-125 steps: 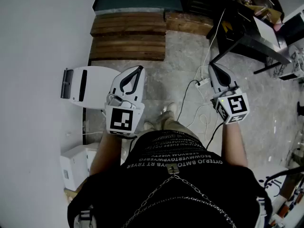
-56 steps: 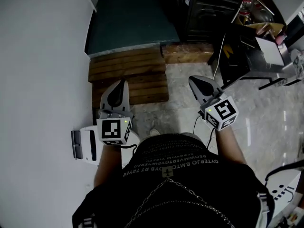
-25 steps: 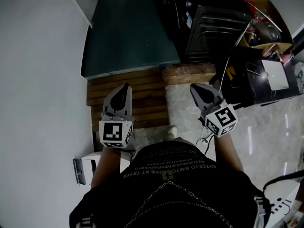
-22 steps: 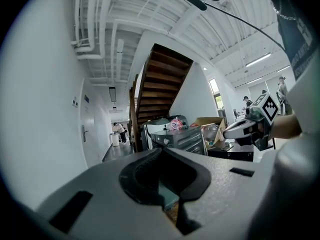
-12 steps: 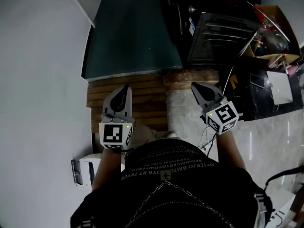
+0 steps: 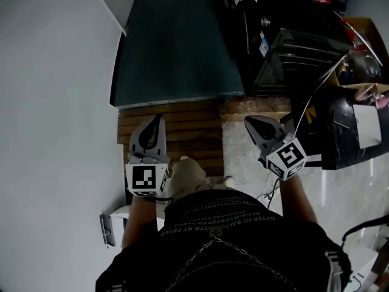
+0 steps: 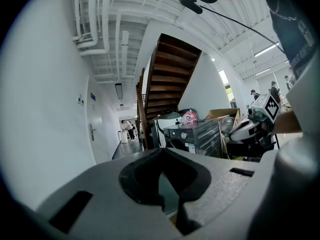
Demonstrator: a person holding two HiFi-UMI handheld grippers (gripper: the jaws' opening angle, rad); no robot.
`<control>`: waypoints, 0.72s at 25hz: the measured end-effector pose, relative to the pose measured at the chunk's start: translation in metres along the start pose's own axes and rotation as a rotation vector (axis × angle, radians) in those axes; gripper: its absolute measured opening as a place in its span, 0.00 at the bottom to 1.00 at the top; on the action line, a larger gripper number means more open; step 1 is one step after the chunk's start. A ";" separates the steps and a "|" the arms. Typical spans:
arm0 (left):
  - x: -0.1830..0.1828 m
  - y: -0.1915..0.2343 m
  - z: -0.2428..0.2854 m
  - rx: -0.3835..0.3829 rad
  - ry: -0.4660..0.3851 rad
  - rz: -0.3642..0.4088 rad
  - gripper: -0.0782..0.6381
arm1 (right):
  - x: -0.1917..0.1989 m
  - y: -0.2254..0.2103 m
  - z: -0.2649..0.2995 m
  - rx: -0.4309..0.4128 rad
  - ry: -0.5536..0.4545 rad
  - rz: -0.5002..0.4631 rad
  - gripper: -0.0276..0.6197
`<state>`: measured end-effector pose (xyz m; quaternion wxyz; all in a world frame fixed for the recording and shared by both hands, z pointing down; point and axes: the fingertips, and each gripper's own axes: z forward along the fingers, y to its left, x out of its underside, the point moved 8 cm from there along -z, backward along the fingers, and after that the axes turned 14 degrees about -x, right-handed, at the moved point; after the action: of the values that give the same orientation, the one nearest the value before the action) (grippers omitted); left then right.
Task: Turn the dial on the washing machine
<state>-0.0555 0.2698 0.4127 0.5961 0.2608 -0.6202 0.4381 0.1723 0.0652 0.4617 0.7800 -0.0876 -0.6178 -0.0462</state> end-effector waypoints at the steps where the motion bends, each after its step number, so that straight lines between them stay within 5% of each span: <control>1: 0.002 0.010 0.012 0.006 0.004 -0.001 0.12 | -0.002 -0.006 0.012 0.006 0.011 0.006 0.04; 18: 0.017 0.179 0.164 0.084 0.013 -0.052 0.12 | -0.094 -0.065 0.235 -0.016 0.060 0.051 0.04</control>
<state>-0.2929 0.2191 0.4029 0.5998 0.2990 -0.5905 0.4497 -0.0857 0.0435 0.4272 0.7983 -0.1079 -0.5915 -0.0339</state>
